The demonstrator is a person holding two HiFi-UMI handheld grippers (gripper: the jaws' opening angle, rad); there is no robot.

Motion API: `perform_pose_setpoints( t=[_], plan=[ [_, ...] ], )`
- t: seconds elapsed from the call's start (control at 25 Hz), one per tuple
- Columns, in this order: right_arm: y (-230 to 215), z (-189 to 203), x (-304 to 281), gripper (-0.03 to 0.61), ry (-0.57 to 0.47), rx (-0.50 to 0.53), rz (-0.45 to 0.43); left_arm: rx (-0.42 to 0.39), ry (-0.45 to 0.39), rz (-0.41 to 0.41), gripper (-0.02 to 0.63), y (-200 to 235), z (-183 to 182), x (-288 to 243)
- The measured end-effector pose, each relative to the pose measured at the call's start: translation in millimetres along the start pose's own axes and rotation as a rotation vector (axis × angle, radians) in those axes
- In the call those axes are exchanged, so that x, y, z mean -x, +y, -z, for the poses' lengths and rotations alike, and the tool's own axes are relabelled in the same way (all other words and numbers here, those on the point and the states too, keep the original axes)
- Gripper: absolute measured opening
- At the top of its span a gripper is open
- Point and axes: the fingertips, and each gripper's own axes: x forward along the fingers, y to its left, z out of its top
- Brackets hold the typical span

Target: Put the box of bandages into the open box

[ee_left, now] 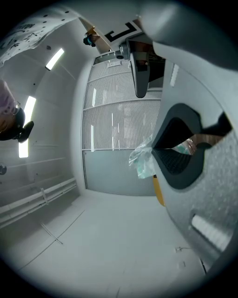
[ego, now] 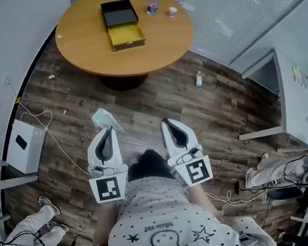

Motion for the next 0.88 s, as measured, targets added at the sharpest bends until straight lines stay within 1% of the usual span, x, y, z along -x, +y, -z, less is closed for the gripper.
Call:
perform_pose_setpoints(
  t=[0.16, 0.4, 0.52, 0.6, 0.76, 0.88],
  plan=[
    [-3.2, 2.7, -5.5, 0.005, 0.02, -0.003, 0.009, -0.003, 0.007, 0.014, 0.012, 1.1, 0.9, -7.8],
    [-14.5, 3.3, -19.3, 0.005, -0.001, -0.025, 0.003, 0.004, 0.029, 0.008, 0.012, 4.7, 5.8, -24.0],
    [-23.3, 11.7, -30.3, 0.005, 0.036, -0.028, 0.0, 0.004, 0.036, 0.006, 0.012, 6.2, 9.2, -36.3],
    [-31.1, 19.3, -38.5, 0.005, 0.075, -0.029, -0.004, 0.01, 0.045, -0.003, 0.012, 7.4, 12.1, -47.0],
    [-53.9, 18.5, -63.3, 0.005, 0.04, -0.038, -0.037, -0.001, 0.04, -0.009, 0.012, 5.6, 12.2, -79.5],
    [-73.6, 20.6, -85.4, 0.005, 0.072, -0.049, -0.043, -0.004, 0.032, -0.023, 0.012, 6.8, 10.3, -102.8]
  ],
)
